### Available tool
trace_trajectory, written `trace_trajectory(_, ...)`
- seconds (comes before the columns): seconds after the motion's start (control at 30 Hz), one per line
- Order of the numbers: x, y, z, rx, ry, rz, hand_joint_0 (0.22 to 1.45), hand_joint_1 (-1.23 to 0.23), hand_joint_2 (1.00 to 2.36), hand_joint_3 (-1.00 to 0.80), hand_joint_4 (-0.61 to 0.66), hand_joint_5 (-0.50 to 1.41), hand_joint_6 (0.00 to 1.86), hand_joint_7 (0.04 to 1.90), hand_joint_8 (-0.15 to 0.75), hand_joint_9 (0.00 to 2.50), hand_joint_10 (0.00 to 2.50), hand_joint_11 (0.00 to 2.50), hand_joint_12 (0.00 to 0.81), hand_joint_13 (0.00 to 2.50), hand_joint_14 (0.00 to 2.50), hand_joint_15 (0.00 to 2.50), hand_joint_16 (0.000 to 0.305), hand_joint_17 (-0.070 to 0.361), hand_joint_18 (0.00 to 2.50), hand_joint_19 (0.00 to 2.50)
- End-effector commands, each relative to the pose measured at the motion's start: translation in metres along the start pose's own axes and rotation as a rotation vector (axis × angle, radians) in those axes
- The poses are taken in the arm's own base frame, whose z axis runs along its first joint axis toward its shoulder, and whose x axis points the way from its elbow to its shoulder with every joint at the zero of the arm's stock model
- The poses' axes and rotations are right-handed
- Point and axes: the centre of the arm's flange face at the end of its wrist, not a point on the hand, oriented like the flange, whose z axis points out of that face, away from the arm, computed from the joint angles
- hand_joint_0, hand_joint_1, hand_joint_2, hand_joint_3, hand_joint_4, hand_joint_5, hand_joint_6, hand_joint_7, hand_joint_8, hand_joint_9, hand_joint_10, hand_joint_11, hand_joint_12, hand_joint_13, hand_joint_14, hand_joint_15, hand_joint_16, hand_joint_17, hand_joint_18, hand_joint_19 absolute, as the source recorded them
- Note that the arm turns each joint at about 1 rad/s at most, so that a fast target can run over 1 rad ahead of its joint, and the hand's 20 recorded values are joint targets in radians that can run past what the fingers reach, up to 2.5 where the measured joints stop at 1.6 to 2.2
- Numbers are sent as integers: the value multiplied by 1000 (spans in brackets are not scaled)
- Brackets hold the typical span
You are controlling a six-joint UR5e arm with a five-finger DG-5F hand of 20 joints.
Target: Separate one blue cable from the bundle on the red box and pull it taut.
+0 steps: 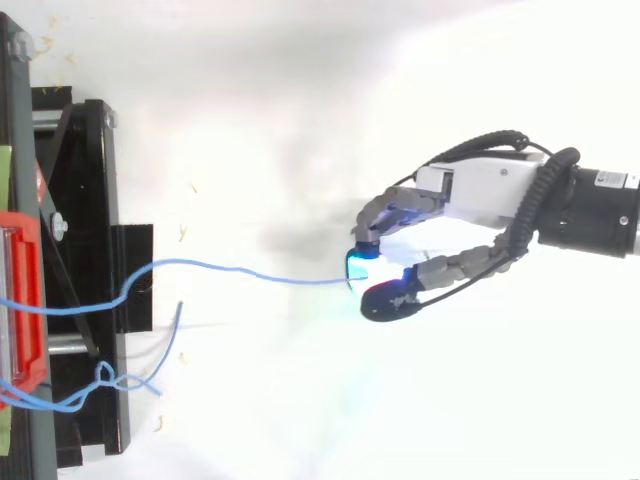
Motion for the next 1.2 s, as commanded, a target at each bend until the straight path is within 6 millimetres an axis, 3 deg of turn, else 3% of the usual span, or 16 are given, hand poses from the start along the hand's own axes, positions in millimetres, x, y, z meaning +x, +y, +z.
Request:
trace_trajectory(0.0,3,13,8,-90,-3,29,564,-852,1170,-66,-8,-50,881,1005,240,522,0,0,417,467,4,122,74,166,270,184)
trace_trajectory(1.17,7,39,26,-311,-15,101,569,-853,1154,-62,-8,-50,882,1003,240,542,0,0,418,479,5,134,73,165,282,195)
